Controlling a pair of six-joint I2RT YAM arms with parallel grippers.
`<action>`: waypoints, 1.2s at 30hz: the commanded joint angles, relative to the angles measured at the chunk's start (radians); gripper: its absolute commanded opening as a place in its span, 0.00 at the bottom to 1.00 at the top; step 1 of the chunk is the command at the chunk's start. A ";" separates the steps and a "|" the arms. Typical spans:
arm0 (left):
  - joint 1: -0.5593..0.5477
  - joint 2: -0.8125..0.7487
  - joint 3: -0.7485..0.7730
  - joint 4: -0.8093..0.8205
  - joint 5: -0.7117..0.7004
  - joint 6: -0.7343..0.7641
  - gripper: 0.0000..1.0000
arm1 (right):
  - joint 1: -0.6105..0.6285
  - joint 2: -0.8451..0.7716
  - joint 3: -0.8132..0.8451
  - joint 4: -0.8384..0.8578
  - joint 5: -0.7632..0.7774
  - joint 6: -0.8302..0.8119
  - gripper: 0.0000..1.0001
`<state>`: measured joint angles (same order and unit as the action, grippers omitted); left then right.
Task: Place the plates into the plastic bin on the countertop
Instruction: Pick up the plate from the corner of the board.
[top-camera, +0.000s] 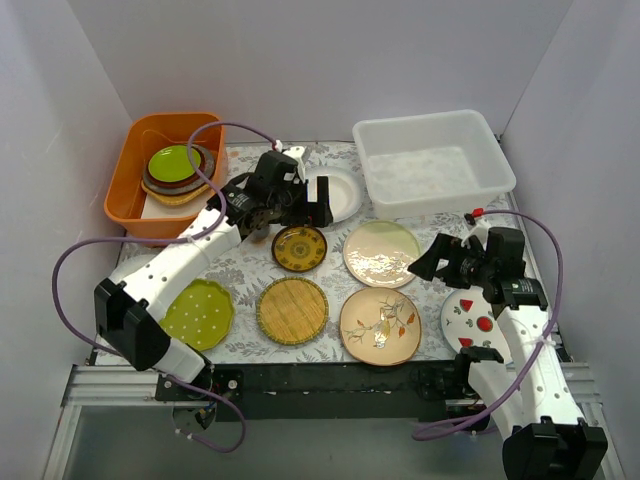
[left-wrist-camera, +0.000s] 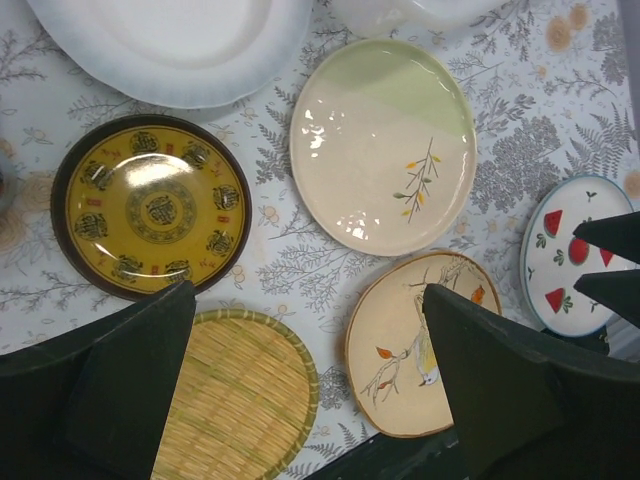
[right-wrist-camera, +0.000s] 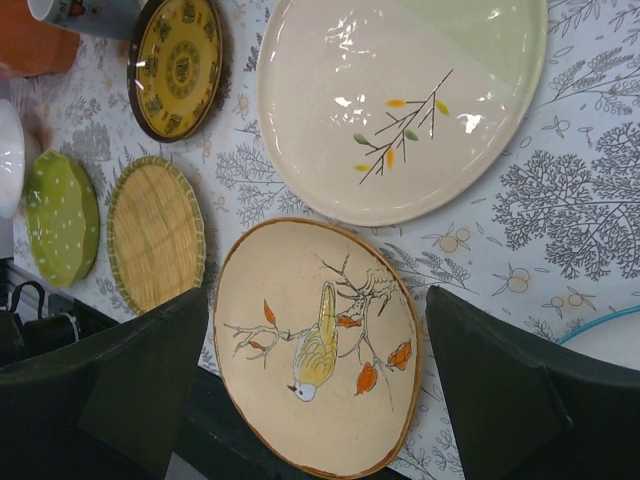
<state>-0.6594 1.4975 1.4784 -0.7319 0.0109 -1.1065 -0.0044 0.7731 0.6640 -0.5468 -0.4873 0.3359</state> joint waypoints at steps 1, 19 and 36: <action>0.001 -0.072 -0.107 0.057 0.098 -0.061 0.98 | 0.003 -0.041 -0.033 0.034 -0.062 -0.006 0.96; -0.054 -0.279 -0.495 0.249 0.216 -0.240 0.96 | 0.003 -0.192 -0.247 -0.002 -0.143 0.014 0.90; -0.375 -0.062 -0.441 0.305 -0.006 -0.429 0.98 | 0.003 -0.222 -0.251 0.015 -0.148 0.022 0.87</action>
<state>-1.0191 1.4281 0.9821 -0.4103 0.0784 -1.4940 -0.0044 0.6014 0.4122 -0.5552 -0.6315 0.3435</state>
